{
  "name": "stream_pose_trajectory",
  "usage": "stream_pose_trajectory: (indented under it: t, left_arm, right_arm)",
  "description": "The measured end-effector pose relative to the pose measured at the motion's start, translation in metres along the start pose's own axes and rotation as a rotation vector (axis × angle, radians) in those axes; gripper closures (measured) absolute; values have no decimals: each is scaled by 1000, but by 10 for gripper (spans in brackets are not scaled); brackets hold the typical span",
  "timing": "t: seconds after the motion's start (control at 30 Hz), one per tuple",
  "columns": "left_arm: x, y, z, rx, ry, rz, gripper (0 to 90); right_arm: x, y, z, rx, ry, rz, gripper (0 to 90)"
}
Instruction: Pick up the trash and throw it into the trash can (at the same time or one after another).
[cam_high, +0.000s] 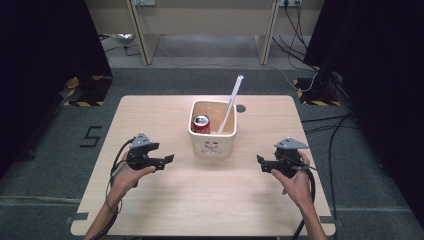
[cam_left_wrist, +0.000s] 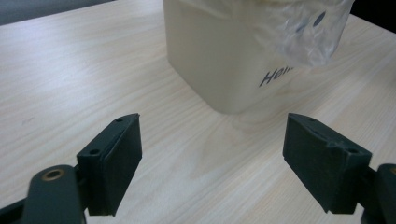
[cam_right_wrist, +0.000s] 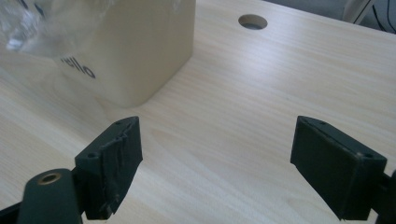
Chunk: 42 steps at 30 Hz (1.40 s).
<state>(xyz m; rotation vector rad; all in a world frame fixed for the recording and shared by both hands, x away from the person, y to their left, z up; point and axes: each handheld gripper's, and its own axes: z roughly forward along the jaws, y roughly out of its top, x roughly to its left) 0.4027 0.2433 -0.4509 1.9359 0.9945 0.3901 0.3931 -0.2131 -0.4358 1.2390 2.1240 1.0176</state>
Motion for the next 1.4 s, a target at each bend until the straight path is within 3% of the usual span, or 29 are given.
stream_pose_trajectory:
  t: [0.33,0.77,0.9,1.07,1.4]
  left_arm:
    - [0,-37,7,41,18,-15,192]
    - [-2,-66,19,167,51,22,192]
    - [-2,-71,18,167,64,41,178]
    - [-3,-75,18,146,80,60,160]
    - [-4,-75,19,145,90,48,134]
  right_arm:
    - [6,-31,5,39,9,21,170]
    - [18,-73,13,102,-12,27,171]
    - [20,-85,15,127,-3,28,174]
    - [22,-89,15,107,-4,39,163]
    - [23,-90,15,106,-14,46,148]
